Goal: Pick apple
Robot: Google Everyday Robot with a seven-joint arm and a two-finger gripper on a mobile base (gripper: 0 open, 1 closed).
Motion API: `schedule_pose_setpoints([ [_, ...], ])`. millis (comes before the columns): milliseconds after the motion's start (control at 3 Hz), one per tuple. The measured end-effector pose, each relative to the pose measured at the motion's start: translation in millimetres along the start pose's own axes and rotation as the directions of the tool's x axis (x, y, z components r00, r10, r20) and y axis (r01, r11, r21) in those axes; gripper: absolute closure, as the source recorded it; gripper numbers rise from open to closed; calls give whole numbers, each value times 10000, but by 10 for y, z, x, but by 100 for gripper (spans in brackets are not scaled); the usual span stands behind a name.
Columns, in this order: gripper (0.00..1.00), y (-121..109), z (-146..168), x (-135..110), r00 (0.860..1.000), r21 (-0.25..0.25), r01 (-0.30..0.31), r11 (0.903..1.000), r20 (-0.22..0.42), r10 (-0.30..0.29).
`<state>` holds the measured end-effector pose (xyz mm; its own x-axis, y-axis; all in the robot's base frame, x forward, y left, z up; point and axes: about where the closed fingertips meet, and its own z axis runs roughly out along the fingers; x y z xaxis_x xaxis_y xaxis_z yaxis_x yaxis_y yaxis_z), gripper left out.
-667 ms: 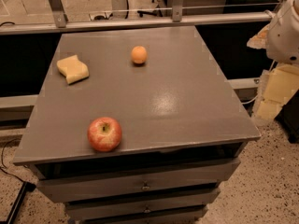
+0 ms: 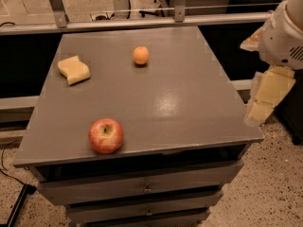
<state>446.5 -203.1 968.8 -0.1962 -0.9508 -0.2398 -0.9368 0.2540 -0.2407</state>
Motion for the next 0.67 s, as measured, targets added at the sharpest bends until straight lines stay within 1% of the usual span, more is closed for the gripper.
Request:
schedule_pose_setpoints([
  [333, 0, 26, 291, -297, 9946, -339, 448, 9984, 955, -414],
  [667, 0, 138, 640, -763, 9677, -706, 1137, 9910, 2336, -943],
])
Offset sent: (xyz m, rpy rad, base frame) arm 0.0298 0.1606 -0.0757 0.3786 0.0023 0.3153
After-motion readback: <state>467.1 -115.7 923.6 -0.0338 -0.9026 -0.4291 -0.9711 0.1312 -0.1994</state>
